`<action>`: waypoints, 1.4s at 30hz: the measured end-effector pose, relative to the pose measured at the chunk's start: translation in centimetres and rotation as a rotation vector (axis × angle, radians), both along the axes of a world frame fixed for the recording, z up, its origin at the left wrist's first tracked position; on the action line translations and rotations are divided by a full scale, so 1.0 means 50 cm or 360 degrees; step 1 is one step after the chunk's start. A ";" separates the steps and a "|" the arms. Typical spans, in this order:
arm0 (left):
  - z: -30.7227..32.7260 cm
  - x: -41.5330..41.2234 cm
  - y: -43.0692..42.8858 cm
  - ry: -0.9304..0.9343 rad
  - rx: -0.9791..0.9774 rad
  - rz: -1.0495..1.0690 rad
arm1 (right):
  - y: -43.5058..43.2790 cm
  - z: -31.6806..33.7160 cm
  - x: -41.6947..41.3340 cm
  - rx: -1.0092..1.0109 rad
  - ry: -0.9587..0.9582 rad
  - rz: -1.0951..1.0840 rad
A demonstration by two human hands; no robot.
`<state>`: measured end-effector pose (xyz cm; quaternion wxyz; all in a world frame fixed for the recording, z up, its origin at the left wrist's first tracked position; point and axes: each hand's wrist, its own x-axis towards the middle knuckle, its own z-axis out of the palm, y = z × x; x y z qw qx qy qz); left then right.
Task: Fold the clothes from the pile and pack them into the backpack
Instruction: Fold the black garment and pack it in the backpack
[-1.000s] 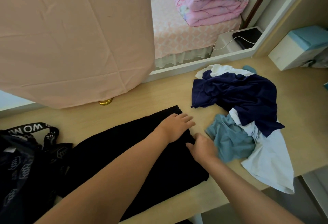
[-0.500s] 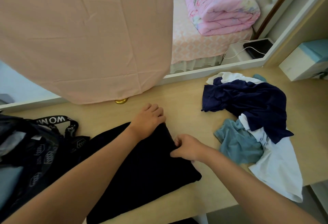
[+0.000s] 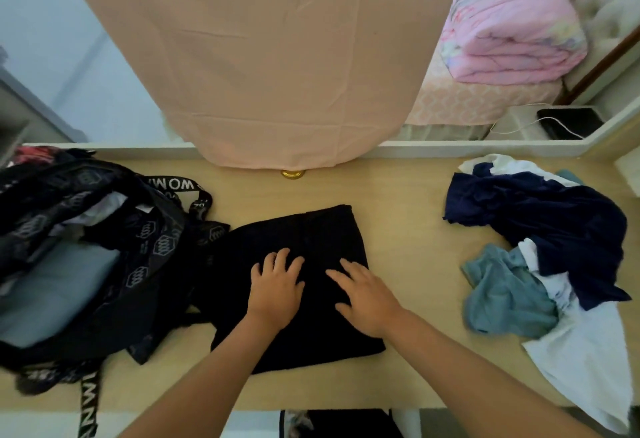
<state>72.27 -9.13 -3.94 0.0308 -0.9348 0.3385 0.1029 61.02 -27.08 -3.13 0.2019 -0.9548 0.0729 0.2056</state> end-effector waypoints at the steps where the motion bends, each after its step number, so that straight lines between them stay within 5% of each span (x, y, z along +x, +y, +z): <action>1: -0.006 -0.012 0.009 -0.0001 -0.0032 0.0119 | -0.002 -0.006 -0.005 -0.0120 0.0123 0.0093; 4: -0.023 -0.042 0.024 0.0111 -0.0107 0.0265 | -0.017 -0.011 -0.020 -0.0471 0.0188 0.0135; 10: -0.025 -0.073 -0.020 0.0651 -0.0284 -0.0237 | -0.068 0.020 -0.016 -0.0803 0.0383 -0.0276; 13: -0.017 -0.079 -0.039 0.0579 -0.0416 -0.0132 | -0.087 0.035 -0.012 -0.0950 0.0276 -0.0332; 17: -0.016 -0.076 0.002 0.0274 -0.0597 0.0267 | -0.060 0.033 0.029 -0.0588 -0.0116 0.0028; 21: -0.039 -0.036 0.070 0.0166 -0.0593 0.0612 | 0.015 0.021 0.094 -0.0274 -0.0113 0.0388; 27: -0.031 0.050 0.097 0.0327 -0.0387 0.0801 | 0.083 0.003 0.153 -0.0103 0.0013 0.0358; 30: -0.031 0.081 0.092 0.0484 -0.0677 0.0818 | 0.077 -0.007 0.166 -0.0091 0.0040 0.0332; 36: 0.028 0.126 0.048 0.0878 -0.1476 0.1635 | 0.062 -0.010 0.188 -0.0107 -0.0001 0.0209; 42: 0.013 0.120 0.076 0.1006 -0.1081 0.1682 | 0.088 0.001 0.280 -0.0210 -0.0508 0.0299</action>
